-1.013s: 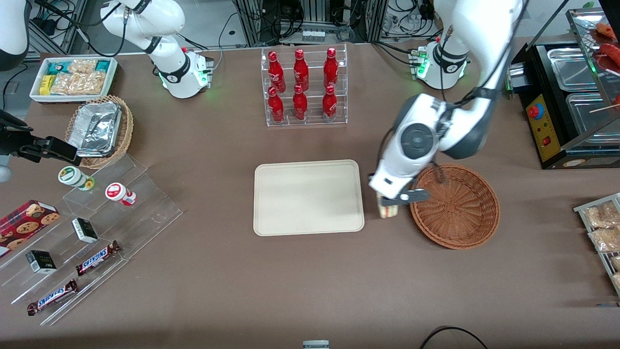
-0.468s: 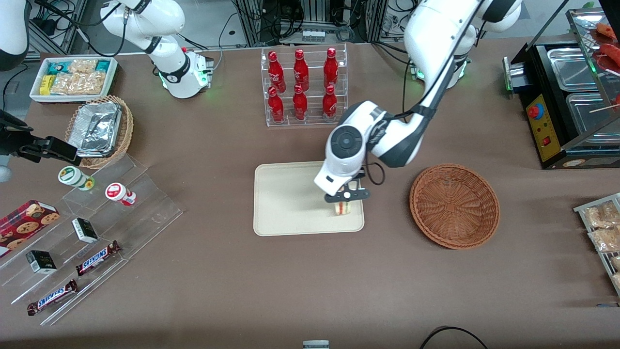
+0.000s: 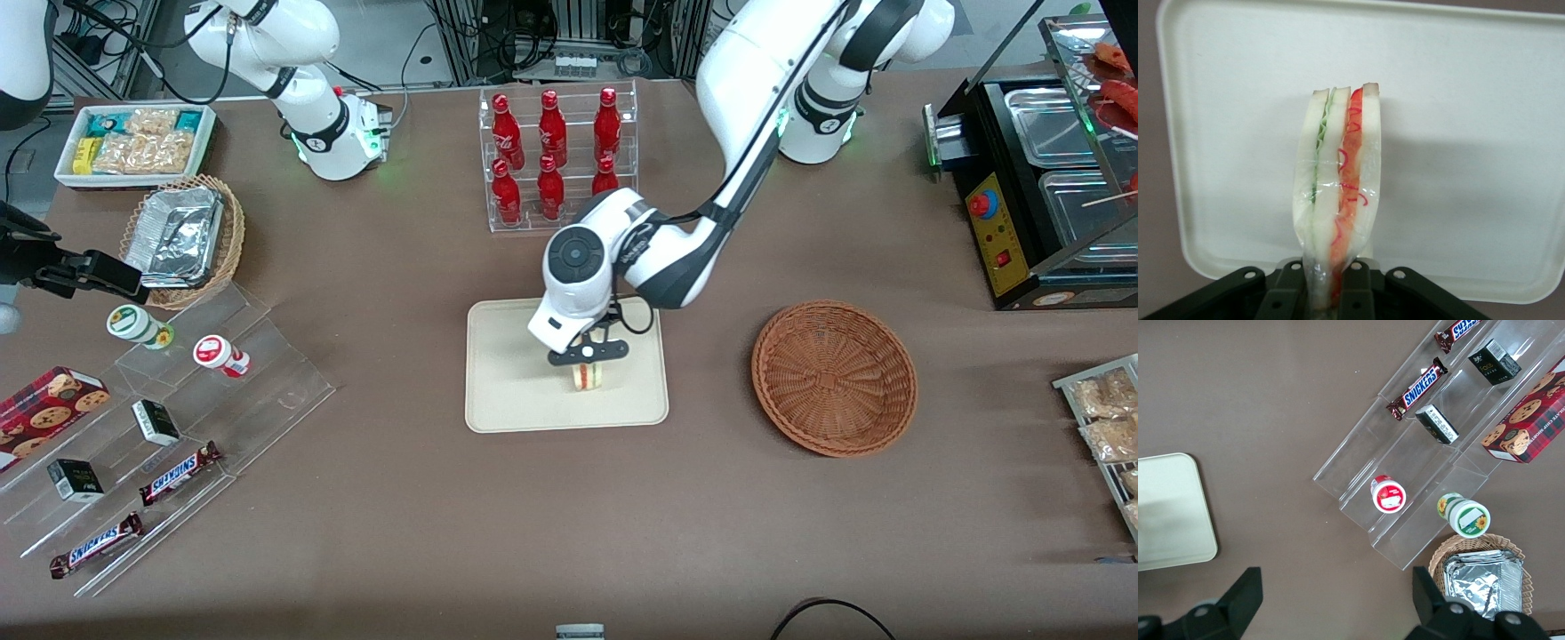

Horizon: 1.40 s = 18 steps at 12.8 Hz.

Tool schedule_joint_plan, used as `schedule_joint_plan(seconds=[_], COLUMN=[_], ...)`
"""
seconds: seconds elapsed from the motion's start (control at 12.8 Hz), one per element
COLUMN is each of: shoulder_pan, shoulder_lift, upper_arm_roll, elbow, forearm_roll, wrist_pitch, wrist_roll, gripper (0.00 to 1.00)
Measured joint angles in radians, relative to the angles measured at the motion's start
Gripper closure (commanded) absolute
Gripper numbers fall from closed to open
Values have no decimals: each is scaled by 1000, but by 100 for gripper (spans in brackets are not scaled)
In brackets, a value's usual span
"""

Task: Place sandwich from basket to tray
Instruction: 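Lower the sandwich onto the tray and open the left gripper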

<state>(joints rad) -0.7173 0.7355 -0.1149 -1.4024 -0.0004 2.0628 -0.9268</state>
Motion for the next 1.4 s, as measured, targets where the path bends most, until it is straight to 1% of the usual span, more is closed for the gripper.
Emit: schedule_joint_plan(seconds=[0.16,0.31,0.78,0.86,0.94,1.01,1.4], shoulder_pan=[-20,-31,-32,-32,-32,-32,-32], shoulder_lift=[27,44,53,56,62,70,78], upper_arm_roll=[0,0,7,7,8,8,9], elbow=[11,17,21,23,26,31,60], forearm_roll=[0,0,0,0,0,0,25], wrist_pitch=[43,49,64,67,68,69,70], wrist_roll=[-23,-32,-84,-99,-111,-116,-119], gripper=[100,100,100,92,57,1,0])
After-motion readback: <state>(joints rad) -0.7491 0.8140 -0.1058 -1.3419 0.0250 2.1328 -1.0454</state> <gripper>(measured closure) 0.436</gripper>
